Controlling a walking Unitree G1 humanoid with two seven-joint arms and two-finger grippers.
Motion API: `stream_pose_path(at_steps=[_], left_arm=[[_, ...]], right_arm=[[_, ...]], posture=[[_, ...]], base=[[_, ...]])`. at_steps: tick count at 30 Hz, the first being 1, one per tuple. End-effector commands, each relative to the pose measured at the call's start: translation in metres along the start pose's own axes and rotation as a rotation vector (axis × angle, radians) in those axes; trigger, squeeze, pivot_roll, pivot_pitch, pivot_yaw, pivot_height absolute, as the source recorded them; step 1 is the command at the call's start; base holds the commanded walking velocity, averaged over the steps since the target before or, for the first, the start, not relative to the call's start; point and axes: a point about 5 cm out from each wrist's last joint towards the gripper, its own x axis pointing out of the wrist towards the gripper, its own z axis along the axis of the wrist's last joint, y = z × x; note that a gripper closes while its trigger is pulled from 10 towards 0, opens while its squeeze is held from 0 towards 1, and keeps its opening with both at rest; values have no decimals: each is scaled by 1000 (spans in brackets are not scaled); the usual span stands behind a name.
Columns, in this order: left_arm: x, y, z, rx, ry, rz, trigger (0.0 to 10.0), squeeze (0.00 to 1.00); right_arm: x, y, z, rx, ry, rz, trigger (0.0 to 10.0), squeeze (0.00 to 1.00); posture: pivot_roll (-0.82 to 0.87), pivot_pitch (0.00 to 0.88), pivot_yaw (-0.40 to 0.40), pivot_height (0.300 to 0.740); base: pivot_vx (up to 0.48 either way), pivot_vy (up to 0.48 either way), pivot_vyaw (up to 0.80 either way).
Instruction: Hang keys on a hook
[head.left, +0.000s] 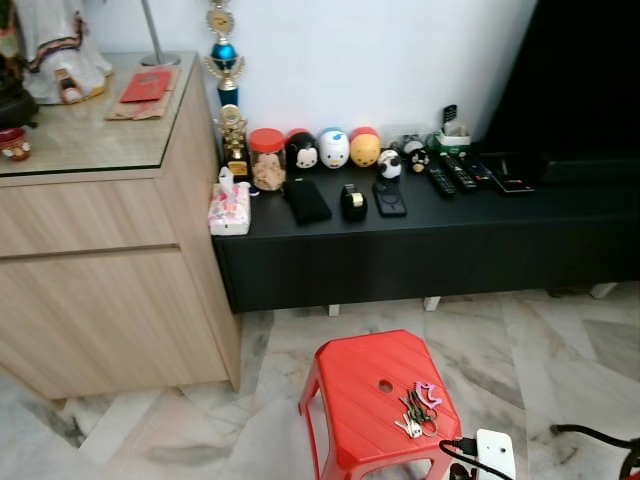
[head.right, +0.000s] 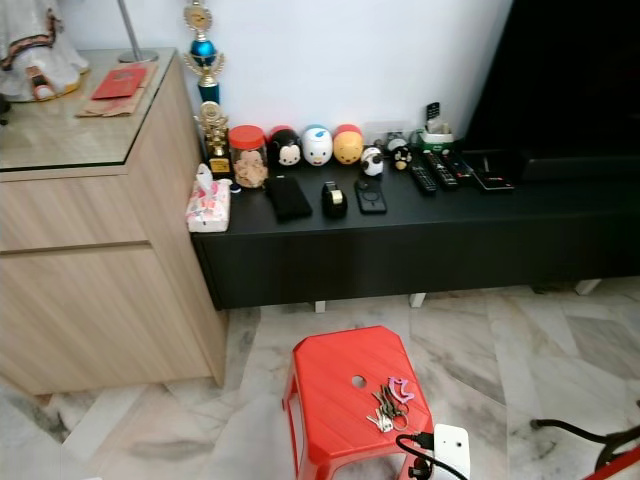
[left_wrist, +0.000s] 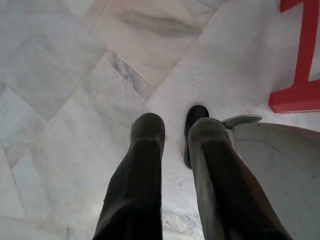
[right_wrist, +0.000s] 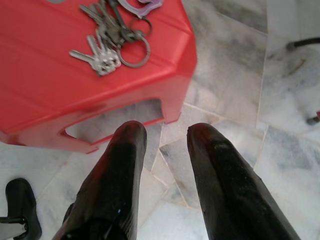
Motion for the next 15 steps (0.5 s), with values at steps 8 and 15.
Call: stream_pose_path(at_steps=[8, 15], left_arm=[[-2, 8, -3, -4, 11, 36, 10000, 0], [-4, 17, -6, -7, 18, 57, 10000, 0]], right_arm=[[2, 23, 5, -10, -19, 47, 10000, 0], [2, 32, 2, -37, -21, 78, 10000, 0]], posture=[[145, 0, -118, 740], [179, 0, -129, 740]], base=[[0, -165, 359], [0, 0, 0]])
